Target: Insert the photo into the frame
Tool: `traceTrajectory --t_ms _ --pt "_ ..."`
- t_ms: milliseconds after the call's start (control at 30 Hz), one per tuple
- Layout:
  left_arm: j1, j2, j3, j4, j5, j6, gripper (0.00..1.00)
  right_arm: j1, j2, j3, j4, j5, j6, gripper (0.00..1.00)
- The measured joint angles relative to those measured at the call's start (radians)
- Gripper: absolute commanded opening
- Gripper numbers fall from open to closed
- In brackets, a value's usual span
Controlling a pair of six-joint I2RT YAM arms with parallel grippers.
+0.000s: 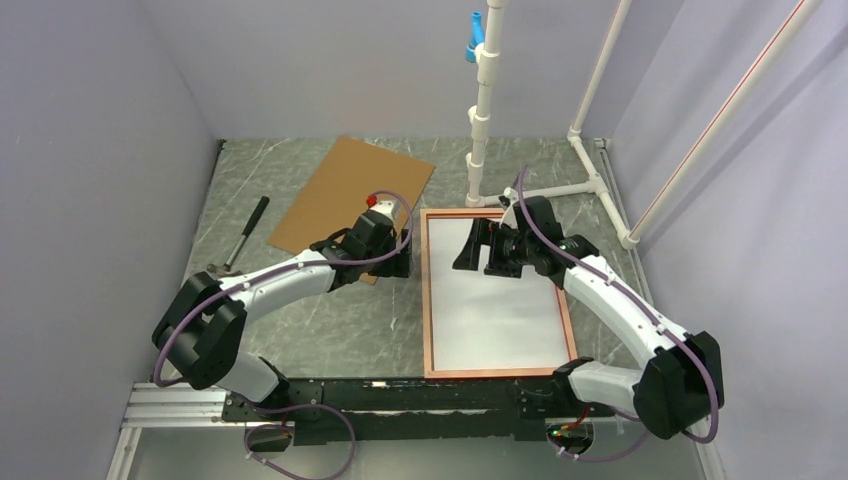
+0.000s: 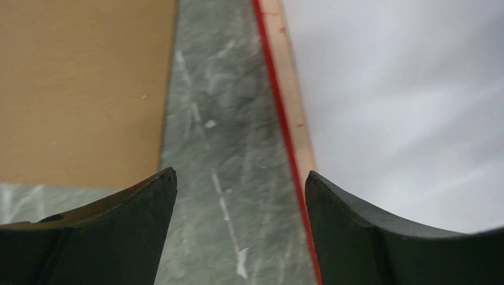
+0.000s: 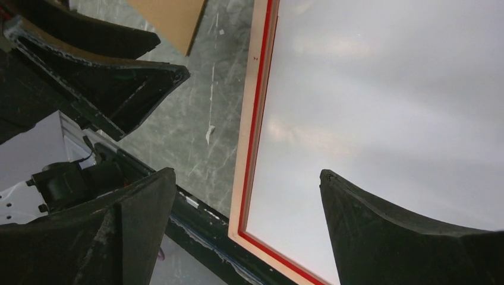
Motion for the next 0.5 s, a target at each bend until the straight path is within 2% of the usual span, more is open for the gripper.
traceTrajectory --t_ms 267,500 --pt "0.012 0.001 0.014 -0.104 -0.125 0.086 0.92 0.045 0.142 0.021 0.066 -0.022 0.041 0.92" --pt "0.123 -0.016 -0.002 -0.082 -0.071 0.15 0.92 0.148 0.31 0.131 0.142 -0.027 0.065 0.96"
